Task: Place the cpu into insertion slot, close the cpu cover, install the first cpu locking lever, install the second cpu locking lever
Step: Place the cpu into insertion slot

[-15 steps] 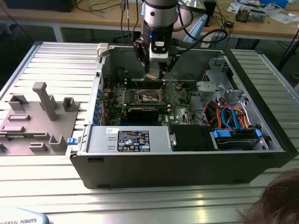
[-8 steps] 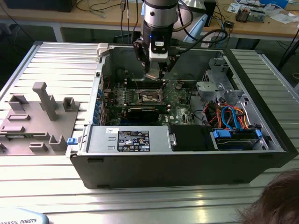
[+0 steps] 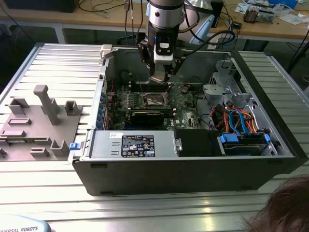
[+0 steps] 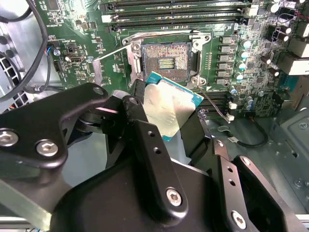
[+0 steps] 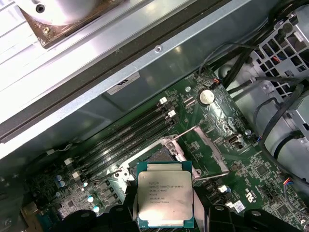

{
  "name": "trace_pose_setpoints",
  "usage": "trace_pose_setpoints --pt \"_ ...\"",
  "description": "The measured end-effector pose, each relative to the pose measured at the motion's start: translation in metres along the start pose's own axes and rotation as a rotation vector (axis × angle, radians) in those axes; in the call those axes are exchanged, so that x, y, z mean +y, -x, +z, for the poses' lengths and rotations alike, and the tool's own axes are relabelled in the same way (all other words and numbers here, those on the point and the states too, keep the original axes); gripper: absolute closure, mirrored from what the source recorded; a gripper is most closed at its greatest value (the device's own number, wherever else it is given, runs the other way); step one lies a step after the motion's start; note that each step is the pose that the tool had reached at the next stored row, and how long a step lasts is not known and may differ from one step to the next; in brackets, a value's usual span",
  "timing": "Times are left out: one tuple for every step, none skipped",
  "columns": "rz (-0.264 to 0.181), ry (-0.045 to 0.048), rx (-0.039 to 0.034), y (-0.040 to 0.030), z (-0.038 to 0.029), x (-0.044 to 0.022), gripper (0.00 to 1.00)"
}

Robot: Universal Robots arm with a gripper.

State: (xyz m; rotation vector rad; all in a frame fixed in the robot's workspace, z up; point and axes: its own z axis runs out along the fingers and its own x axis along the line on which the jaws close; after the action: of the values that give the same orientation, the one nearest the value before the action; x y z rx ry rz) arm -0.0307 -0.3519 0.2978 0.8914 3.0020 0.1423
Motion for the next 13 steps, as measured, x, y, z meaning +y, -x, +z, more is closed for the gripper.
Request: trace_pose_setpoints --pt "0.001 0.0 -0.0001 0.0 0.0 0.0 0.46" --pt "0.002 0.0001 -0.0002 0.0 0.0 0.0 0.46" --pt "0.004 0.0001 -0.0004 0.0 0.0001 0.0 0.46" --pt "0.006 0.0001 -0.0006 0.0 0.0001 0.0 0.46" --pt "0.008 0.0002 -0.0007 0.0 0.0001 0.0 0.46" --pt "0.009 0.0002 -0.0008 0.0 0.0001 0.0 0.46" --pt "0.01 0.0002 -0.0008 0.0 0.0001 0.0 0.46" --pt "0.011 0.0002 -0.001 0.0 0.0002 0.0 0.46" --pt "0.012 0.0003 -0.001 0.0 0.0002 0.0 0.46" --pt "0.013 0.0002 -0.0011 0.0 0.0002 0.0 0.46" --pt "0.014 0.0003 -0.0012 0.0 0.0002 0.0 0.46" --pt "0.016 0.0003 -0.0014 0.0 0.0002 0.0 0.46" --pt "0.017 0.0004 -0.0015 0.0 0.0003 0.0 0.46"
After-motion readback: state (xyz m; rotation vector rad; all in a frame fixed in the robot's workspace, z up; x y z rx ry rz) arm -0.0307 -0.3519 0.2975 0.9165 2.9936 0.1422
